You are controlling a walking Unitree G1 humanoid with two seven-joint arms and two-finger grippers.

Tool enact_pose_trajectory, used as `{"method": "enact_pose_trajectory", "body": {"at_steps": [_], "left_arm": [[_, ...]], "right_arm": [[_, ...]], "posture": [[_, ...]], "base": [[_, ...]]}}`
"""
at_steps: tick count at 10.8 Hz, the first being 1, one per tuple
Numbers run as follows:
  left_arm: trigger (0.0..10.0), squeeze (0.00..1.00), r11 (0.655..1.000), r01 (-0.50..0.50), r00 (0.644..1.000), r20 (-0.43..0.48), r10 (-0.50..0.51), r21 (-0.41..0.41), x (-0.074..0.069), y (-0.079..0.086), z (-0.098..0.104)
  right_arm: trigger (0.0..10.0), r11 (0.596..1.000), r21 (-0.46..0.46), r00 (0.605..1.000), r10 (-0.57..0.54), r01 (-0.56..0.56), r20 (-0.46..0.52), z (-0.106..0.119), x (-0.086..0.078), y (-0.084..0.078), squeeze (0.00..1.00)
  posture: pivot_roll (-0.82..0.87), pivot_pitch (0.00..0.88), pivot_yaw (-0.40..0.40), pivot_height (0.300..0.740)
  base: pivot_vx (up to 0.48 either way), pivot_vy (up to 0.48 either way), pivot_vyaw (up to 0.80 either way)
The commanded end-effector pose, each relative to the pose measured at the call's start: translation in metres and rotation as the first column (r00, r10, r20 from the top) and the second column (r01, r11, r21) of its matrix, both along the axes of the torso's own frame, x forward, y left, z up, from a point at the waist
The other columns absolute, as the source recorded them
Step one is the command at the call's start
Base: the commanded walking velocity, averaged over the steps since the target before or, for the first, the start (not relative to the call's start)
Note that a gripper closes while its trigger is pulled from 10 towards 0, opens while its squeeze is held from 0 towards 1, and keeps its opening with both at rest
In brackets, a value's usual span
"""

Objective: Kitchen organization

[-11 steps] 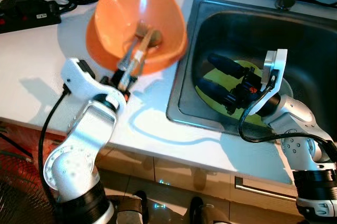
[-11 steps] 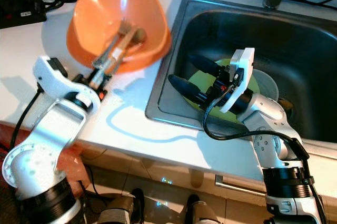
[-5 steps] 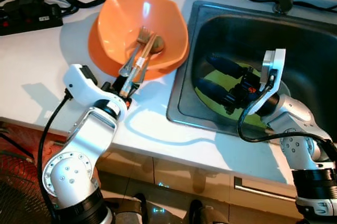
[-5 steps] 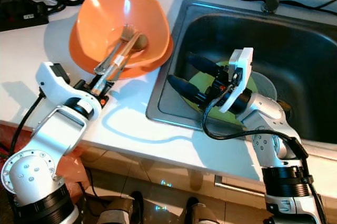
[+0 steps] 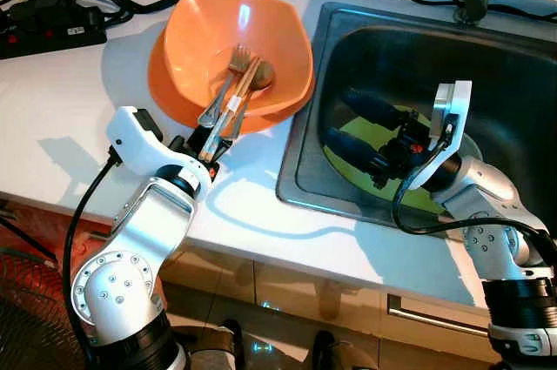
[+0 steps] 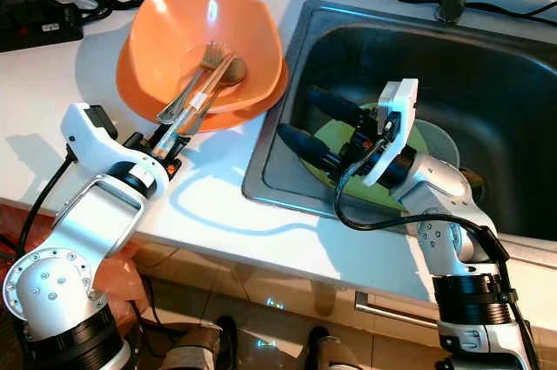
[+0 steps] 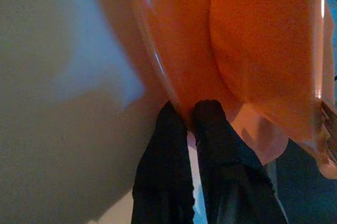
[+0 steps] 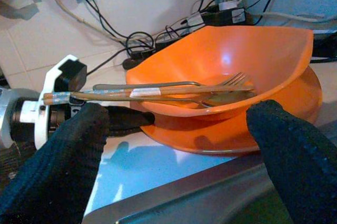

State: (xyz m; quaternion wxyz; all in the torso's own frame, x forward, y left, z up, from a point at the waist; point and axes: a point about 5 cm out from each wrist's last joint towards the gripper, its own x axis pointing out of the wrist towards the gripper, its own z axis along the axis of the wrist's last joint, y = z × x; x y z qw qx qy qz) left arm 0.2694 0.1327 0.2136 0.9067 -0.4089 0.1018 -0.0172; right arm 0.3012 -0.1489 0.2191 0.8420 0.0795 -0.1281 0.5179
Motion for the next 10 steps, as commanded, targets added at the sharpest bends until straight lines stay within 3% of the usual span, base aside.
{"method": "enact_pose_trajectory", "body": {"at_steps": [1,10], "left_arm": [[10.0,0.0,0.999,-0.02,0.939,-0.341,0.032,0.039,-0.0051,0.0023,-0.063],[10.0,0.0,0.999,-0.02,0.946,-0.323,0.028,0.027,-0.0029,0.0004,-0.0571]], "right_arm": [[10.0,1.0,-0.008,1.0,-0.008,0.008,0.011,0.0018,0.0006,-0.0013,0.0],[10.0,1.0,-0.008,1.0,-0.007,0.007,0.003,0.001,0.0003,-0.0011,0.0]], "posture": [[0.15,0.264,-0.048,0.74],[0.15,0.27,-0.05,0.74]], "base": [[0.0,0.0,0.0],[-0.027,0.0,0.0]]}}
